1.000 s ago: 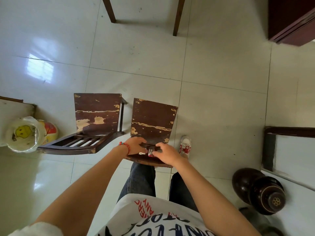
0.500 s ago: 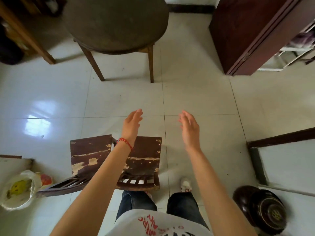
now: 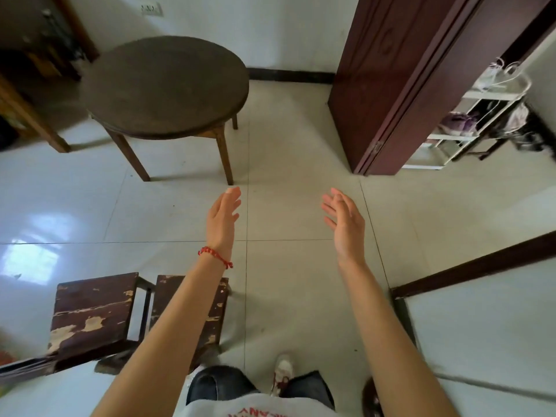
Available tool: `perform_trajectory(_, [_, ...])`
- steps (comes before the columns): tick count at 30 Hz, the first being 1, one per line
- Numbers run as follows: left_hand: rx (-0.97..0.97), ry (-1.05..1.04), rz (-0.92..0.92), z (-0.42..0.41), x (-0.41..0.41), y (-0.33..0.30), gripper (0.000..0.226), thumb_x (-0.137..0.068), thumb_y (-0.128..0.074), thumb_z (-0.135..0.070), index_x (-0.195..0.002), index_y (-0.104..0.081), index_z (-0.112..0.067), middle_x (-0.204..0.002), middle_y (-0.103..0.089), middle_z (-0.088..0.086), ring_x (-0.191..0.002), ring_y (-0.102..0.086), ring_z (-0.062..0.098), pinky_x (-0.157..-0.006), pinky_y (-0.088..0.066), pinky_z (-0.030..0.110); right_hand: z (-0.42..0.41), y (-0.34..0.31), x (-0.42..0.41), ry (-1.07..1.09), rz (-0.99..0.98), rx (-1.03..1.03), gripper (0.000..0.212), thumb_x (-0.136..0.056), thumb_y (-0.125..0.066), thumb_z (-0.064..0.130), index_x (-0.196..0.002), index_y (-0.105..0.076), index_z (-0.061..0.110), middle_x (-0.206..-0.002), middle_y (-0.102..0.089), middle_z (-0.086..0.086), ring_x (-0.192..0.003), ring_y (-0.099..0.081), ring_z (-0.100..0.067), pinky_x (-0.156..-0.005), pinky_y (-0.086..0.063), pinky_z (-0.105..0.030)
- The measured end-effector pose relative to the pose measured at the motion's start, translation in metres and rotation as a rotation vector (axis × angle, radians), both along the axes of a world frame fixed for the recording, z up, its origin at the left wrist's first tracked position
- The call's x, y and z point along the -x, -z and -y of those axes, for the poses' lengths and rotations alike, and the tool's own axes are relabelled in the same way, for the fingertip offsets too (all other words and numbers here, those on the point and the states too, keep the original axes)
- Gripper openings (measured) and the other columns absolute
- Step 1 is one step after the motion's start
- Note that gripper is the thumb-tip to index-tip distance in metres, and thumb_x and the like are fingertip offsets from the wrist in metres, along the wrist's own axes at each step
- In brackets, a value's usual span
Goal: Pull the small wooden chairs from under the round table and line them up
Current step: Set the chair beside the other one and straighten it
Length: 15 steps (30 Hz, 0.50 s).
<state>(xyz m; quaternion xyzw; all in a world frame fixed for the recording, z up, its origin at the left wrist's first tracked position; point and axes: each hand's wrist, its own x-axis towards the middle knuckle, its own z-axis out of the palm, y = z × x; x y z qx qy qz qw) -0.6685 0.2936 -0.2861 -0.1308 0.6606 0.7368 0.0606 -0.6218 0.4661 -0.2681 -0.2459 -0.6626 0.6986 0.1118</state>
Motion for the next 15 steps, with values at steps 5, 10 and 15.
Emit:
perform_trajectory(5, [0.023,-0.002,-0.017,-0.039,0.01,-0.015,0.043,-0.094,-0.034,-0.032,-0.125,-0.046,-0.006,-0.135,-0.048,0.014,-0.124,-0.045,0.027,-0.106,-0.035,0.043,-0.042,-0.006,0.012,-0.02,-0.005,-0.001,0.034,-0.096,-0.039,0.025,-0.124,-0.051,0.011,-0.117,-0.058,-0.007,-0.108,-0.057,-0.02,-0.098,-0.043,-0.033])
perform_trajectory(10, [0.054,0.001,0.008,-0.047,0.036,-0.019,0.045,-0.093,-0.035,-0.032,-0.127,-0.045,-0.004,-0.135,-0.048,0.015,-0.124,-0.045,0.028,-0.106,-0.035,0.043,-0.045,0.002,0.045,-0.046,0.036,0.023,0.031,-0.095,-0.04,0.027,-0.119,-0.053,0.013,-0.113,-0.059,-0.008,-0.107,-0.057,-0.022,-0.095,-0.044,-0.033])
perform_trajectory(15, [0.048,-0.026,0.038,-0.04,0.07,-0.008,0.044,-0.094,-0.034,-0.032,-0.127,-0.045,-0.004,-0.135,-0.048,0.015,-0.125,-0.045,0.03,-0.106,-0.035,0.043,-0.034,0.015,0.087,-0.117,0.089,0.028,0.023,-0.094,-0.042,0.029,-0.111,-0.055,0.021,-0.11,-0.061,-0.005,-0.108,-0.057,-0.021,-0.095,-0.043,-0.033])
